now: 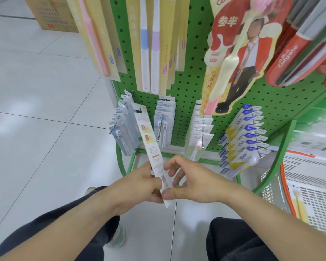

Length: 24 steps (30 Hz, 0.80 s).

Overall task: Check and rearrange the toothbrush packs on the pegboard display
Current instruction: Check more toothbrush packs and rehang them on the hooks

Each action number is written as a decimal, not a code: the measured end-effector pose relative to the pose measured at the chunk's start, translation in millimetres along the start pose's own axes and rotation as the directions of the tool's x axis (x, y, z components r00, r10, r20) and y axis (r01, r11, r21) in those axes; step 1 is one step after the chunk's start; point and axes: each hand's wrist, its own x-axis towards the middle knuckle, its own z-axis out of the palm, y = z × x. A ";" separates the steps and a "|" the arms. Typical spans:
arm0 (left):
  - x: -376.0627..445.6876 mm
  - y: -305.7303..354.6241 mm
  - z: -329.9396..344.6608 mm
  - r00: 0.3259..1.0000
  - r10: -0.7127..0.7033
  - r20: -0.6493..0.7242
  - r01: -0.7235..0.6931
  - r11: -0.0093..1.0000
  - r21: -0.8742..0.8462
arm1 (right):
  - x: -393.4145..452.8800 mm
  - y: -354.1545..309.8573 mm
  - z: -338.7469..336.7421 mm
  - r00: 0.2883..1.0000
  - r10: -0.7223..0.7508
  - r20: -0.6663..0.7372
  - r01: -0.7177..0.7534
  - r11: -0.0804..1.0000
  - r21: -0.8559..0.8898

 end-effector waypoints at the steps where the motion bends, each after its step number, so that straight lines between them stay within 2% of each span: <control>1: 0.2 -0.1 1.6 1.000 -0.003 0.008 0.003 1.000 -0.030 | 0.9 0.3 0.3 1.000 0.024 -0.007 -0.024 1.000 0.017; 5: -0.2 1.2 6.4 1.000 -0.023 0.007 0.023 0.992 -0.127 | 4.5 3.0 -2.1 0.998 0.059 -0.012 -0.058 0.992 0.108; 10: -1.1 5.2 5.6 0.999 -0.008 -0.038 0.006 0.999 -0.044 | 9.7 7.5 -3.5 0.998 0.060 -0.032 -0.051 0.971 0.233; 15: -0.4 0.3 -1.7 0.970 0.071 -0.231 -0.068 0.997 0.021 | 11.6 7.4 -3.7 0.996 0.090 0.017 -0.091 0.953 0.289; 18: -0.8 -1.0 -3.4 0.975 0.049 -0.218 -0.046 0.999 0.017 | 11.5 6.9 -3.8 0.995 0.094 0.028 -0.098 0.951 0.295; 21: -1.3 -3.2 -0.3 0.979 0.010 -0.205 -0.019 0.999 -0.044 | 9.8 6.8 -3.7 0.994 0.082 0.076 -0.099 0.960 0.263; 24: -1.5 -7.1 3.8 0.964 0.006 -0.266 -0.046 0.988 -0.144 | 10.1 6.4 -4.6 0.995 0.074 0.063 -0.090 0.949 0.302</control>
